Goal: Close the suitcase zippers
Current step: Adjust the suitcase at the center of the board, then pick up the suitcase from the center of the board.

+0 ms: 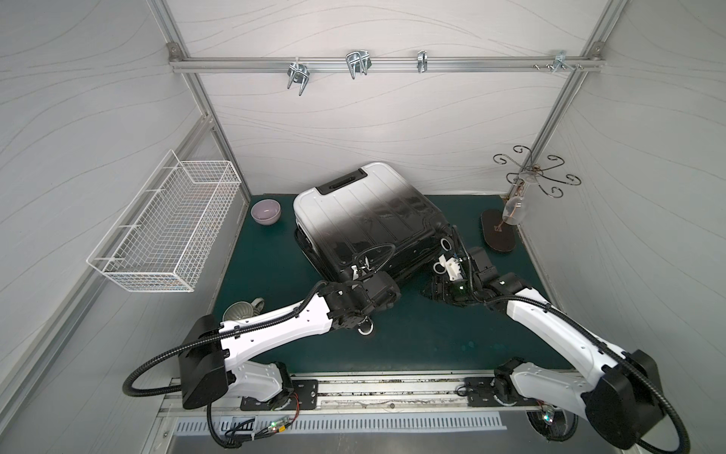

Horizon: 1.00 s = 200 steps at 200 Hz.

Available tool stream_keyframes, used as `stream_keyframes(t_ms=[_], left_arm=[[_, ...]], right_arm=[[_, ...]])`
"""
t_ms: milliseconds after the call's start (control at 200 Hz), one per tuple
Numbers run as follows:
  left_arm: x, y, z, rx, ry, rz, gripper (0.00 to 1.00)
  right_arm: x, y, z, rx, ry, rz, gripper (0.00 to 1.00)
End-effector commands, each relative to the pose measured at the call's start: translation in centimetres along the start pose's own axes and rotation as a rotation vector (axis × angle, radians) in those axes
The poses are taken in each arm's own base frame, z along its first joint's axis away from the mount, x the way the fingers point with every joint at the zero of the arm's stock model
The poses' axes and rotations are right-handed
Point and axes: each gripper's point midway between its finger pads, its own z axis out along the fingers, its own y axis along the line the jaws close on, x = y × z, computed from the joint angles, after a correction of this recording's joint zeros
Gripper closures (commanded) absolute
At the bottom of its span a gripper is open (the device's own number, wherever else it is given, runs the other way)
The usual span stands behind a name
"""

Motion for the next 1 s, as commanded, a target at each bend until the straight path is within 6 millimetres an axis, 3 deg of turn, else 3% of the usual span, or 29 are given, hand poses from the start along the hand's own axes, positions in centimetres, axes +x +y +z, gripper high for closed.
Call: stream_keyframes(t_ms=[0, 170, 250, 375, 455, 585, 695, 790, 905, 995], left_arm=[[-2.1, 1.0, 0.5, -0.072, -0.055, -0.065, 0.12], [-2.9, 3.0, 0.6, -0.178, -0.08, -0.06, 0.19], [-3.0, 2.7, 0.6, -0.138, -0.093, -0.068, 0.31], [-3.3, 3.1, -0.2, -0.134, -0.102, -0.06, 0.34], [-3.6, 2.8, -0.4, -0.09, -0.128, -0.044, 0.55], [-5.4, 1.3, -2.3, 0.016, -0.17, 0.017, 1.0], [-7.9, -1.2, -5.5, 0.119, -0.186, 0.123, 1.0], [-9.3, -3.5, -8.0, 0.198, -0.172, 0.195, 1.0], [-8.9, -4.4, -7.9, 0.211, -0.118, 0.237, 1.0], [-7.9, -4.8, -7.2, 0.241, -0.066, 0.232, 1.0]], right_arm=[[-0.5, 0.3, 0.0, 0.003, -0.02, -0.016, 0.24], [0.1, 1.0, 0.4, -0.007, -0.009, -0.027, 0.24], [0.1, 1.1, 0.6, -0.005, -0.01, -0.032, 0.24], [0.1, 1.3, 0.9, -0.002, 0.002, -0.04, 0.24], [0.2, 1.5, 1.0, -0.001, -0.004, -0.054, 0.25], [0.1, 2.2, 1.0, -0.001, -0.03, -0.107, 0.25], [-0.2, 3.1, 0.4, -0.003, -0.075, -0.161, 0.29], [-0.8, 4.6, -0.1, -0.033, -0.134, -0.203, 0.41], [-0.9, 6.4, -0.1, -0.067, -0.197, -0.226, 0.54], [-0.6, 7.3, 0.2, -0.088, -0.249, -0.176, 0.56]])
